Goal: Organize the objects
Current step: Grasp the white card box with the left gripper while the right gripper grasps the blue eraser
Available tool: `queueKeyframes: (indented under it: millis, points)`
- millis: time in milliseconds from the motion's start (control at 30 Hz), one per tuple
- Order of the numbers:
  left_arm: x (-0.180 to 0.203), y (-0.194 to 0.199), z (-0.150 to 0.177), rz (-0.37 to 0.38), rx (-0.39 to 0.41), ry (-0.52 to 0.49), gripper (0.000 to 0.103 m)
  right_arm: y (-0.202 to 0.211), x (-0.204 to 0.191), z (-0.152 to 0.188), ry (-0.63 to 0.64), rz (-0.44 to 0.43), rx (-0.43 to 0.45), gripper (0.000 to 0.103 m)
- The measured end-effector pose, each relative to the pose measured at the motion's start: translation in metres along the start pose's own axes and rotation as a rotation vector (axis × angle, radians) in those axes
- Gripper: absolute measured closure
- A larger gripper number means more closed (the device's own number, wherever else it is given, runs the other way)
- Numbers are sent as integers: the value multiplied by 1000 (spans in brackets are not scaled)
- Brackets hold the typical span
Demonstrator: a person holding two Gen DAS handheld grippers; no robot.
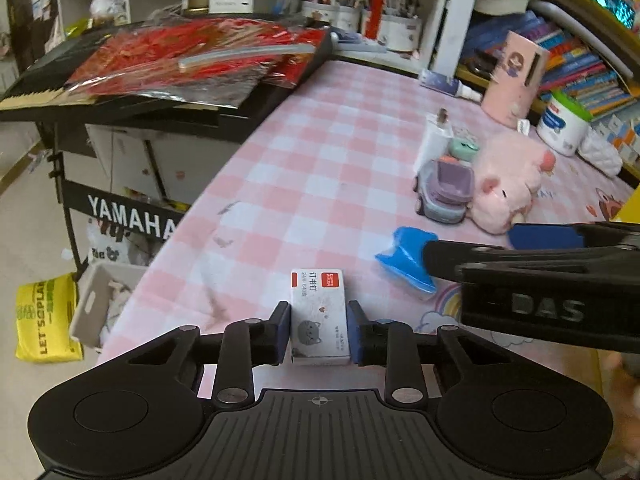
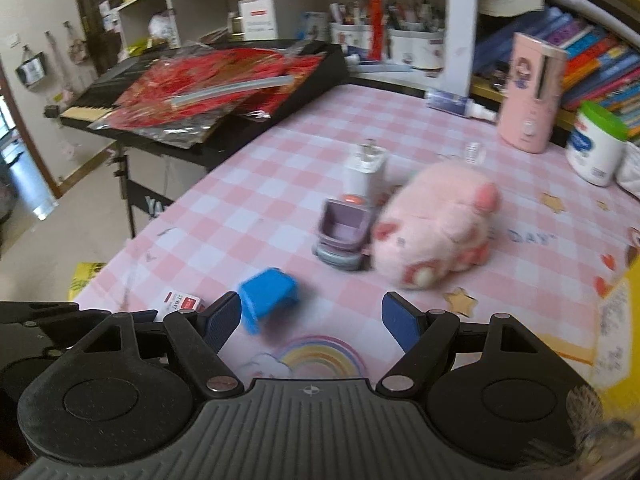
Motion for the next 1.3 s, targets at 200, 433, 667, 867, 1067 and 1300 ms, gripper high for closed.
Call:
queueKeyframes:
  millis: [200,433,667,867,1067,1300]
  points:
    - [-7,5,4,-7,-13,23,75,-30,-21,-4,70,-48,-47,32]
    - [-11,11,3,-5,-4,34,75,-48,-30,3,149,-65,-77,63]
    - [-3,22,-6,32,37,24,75,-22,-12,-3,85,-33,-26,65]
    - [10,40,-12,98,74,18,75,10,14,1,-10,12,-11,65]
    - [22,56,-10,151,106,-6,75,47,30,10,-79,57,20,65]
    - [28,75,7,195,116,-31,75,74,33,32,-105,116,33,65]
Point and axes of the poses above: each gripper's, at about its wrist camera, not at the fingertips, and y roughly against the way its jaws point, x to its right, z to its underside, the point moved 7 cm from there along -y, roughly the way its jaws point, and after that the axes turned 1 degree about -x, right-handed, at the moved point
